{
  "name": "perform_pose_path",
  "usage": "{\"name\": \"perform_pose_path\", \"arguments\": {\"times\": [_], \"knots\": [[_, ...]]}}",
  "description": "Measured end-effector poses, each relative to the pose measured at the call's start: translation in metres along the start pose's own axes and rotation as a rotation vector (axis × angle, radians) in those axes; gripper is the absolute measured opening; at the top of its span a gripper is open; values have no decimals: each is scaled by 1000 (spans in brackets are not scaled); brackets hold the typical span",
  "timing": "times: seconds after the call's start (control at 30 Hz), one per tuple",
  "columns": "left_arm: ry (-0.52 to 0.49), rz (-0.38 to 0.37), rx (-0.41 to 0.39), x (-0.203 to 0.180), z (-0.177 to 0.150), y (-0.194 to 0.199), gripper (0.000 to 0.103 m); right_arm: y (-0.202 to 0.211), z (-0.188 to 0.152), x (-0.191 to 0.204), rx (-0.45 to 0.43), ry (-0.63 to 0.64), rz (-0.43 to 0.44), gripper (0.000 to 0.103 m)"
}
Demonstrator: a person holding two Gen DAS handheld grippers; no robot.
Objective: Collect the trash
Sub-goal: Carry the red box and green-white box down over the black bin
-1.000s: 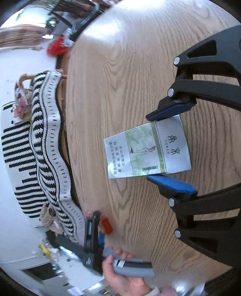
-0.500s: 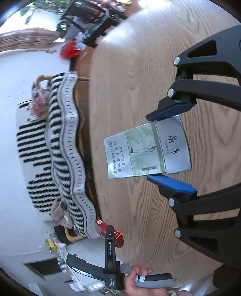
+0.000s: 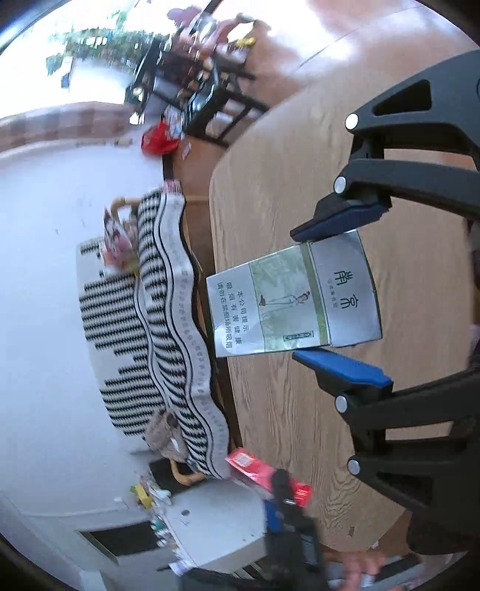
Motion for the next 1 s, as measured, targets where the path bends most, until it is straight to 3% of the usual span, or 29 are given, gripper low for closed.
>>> {"name": "perform_pose_path", "arguments": {"times": [0.27,0.33,0.47,0.5,0.63,0.73,0.8,1.0], "knots": [[-117,-191,53,-144,-59,2,56,101,-50,-83,-31,-87,-87,58],[-105,-242,110,-170,-85,-14,56,102,-81,-102,20,-126,-88,58],[-91,-303,261,-209,-145,-59,56,75,-180,-145,196,-231,-139,58],[-86,-309,302,-217,-161,-71,56,65,-212,-160,255,-305,-152,58],[-94,-322,401,-241,-217,-101,56,44,-277,-189,366,-572,-124,58],[-112,-328,438,-245,-228,-113,56,32,-289,-189,413,-597,-120,58],[-93,-337,411,-241,-221,-117,56,29,-284,-180,408,-558,-121,58],[-50,-351,431,-235,-230,-124,56,17,-275,-162,416,-507,-105,58]]}}
Point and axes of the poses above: each gripper's, at about its wrist camera, not at the fingertips, and y roughly against the way its jaws point, x to its left, z to its top, the point moved 3 cm from there along -y, roughly the way its jaws point, and after that the axes turned 8 degrees about -y, right-handed, at the moved point
